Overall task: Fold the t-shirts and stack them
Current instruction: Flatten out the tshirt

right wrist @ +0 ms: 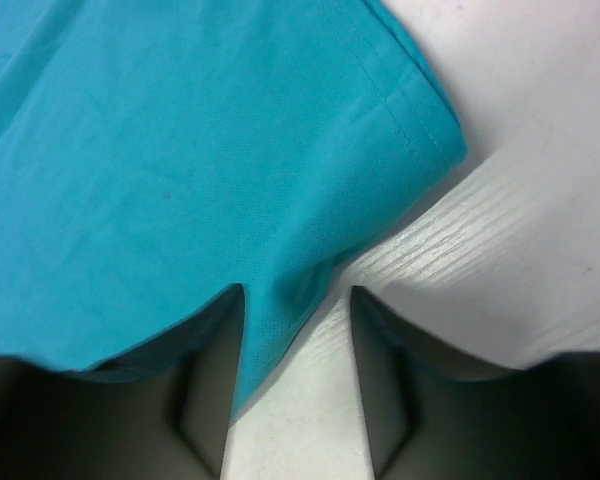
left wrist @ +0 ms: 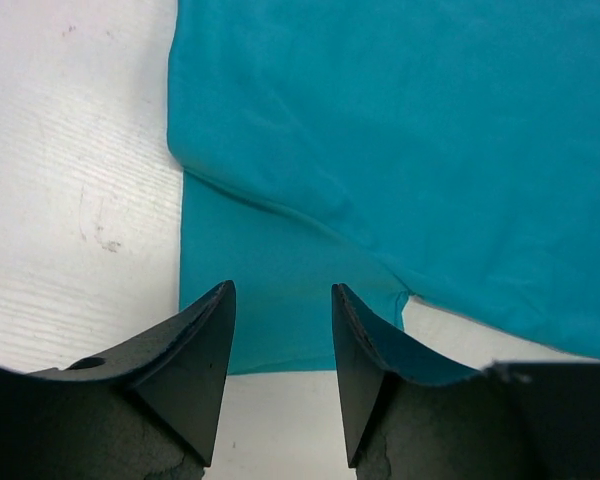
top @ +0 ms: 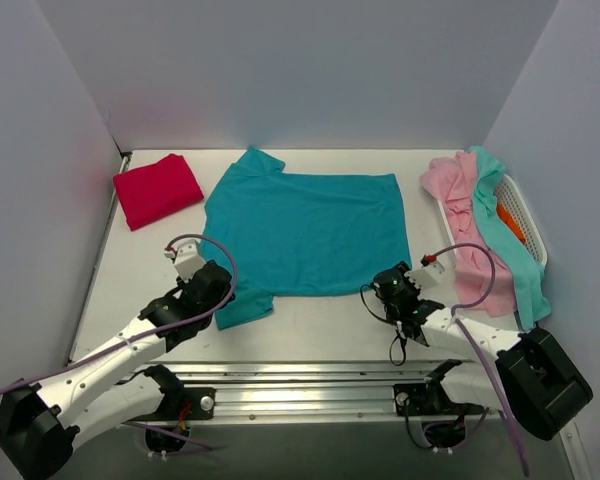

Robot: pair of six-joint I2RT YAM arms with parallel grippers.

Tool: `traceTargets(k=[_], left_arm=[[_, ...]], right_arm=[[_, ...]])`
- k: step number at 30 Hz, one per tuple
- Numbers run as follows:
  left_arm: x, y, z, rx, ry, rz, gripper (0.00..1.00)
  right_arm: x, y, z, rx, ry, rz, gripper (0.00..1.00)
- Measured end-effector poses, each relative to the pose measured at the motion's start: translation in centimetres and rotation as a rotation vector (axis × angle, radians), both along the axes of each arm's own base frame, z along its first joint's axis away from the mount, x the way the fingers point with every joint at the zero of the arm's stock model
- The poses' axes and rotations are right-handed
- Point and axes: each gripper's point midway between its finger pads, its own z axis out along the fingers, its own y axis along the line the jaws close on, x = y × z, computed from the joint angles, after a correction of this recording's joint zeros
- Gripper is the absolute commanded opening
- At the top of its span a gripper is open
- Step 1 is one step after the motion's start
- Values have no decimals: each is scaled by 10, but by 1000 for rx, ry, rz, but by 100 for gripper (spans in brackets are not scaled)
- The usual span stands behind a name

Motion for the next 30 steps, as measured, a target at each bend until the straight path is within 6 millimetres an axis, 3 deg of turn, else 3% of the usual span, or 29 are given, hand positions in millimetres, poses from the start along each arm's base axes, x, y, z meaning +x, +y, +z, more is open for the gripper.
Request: traceTargets(k=[7, 11, 15, 17, 20, 21, 22, 26, 30], left_arm=[[-20, -2, -45, 61, 110, 11, 48], [-27, -11, -49, 69, 111, -8, 47], [-30, -18, -49, 66, 100, -20, 47], [-32, -21, -51, 70, 103, -20, 47], [-34, -23, -57, 85, 113, -25, 47], [-35, -24, -59, 90, 119, -27, 47], [-35, -24, -60, 94, 122, -28, 47], [-35, -25, -64, 105, 126, -26, 47], [-33, -26, -63, 102, 116, -22, 48]], right_arm=[[-5, -4, 2, -8, 10, -3, 32], [-10, -8, -1, -21, 29, -7, 30], [-16, -13, 2, -12, 23, -25, 19], [-19, -17, 4, 7, 11, -49, 22], [-22, -25, 7, 37, -4, -95, 37], [-22, -31, 8, 44, -8, -119, 48], [-21, -37, 8, 53, -12, -145, 50], [-19, -60, -4, 73, 25, -228, 52], [-12, -64, -16, 86, 60, -248, 51]])
